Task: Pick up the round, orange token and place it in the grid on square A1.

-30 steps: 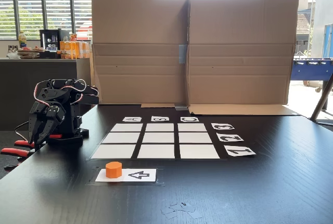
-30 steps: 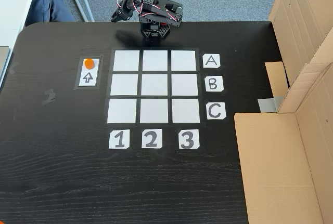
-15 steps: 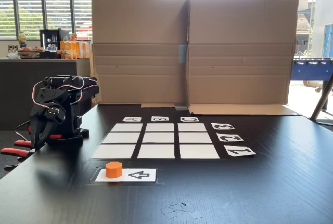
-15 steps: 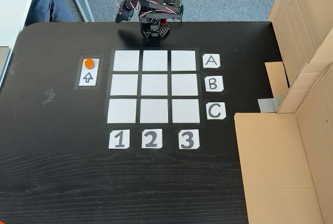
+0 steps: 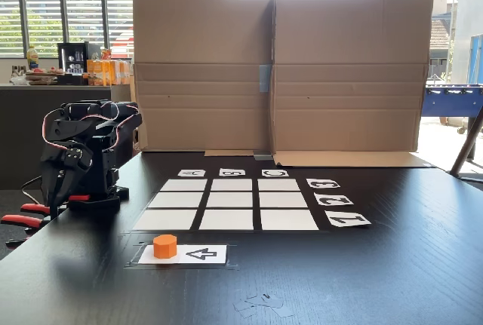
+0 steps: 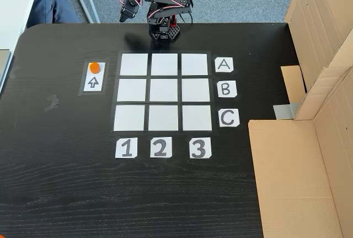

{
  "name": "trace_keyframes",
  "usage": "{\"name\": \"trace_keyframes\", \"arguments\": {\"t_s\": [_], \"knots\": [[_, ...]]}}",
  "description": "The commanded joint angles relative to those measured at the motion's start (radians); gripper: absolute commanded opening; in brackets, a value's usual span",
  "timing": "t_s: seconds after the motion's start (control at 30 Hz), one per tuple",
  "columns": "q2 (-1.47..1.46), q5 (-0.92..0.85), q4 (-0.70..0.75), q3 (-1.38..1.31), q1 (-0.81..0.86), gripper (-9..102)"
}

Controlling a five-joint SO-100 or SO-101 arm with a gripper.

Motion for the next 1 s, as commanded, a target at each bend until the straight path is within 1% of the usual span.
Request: {"name": "trace_keyframes", "arguments": {"t_s": [0.0, 0.23, 0.4, 0.7, 0.87, 0.97], "knots": [[-0.069, 0.009, -0.002, -0.087, -0.017, 6], [-0.256, 0.012, 0.029, -0.262, -0.069, 7], [-0.403, 0.035, 0.055, -0.4, -0.103, 17], [-0.588, 0.08, 0.081, -0.598, -0.158, 21], [-0.716, 0.109, 0.081, -0.699, -0.233, 23], [-0.796, 0.146, 0.081, -0.752, -0.282, 27]]}}
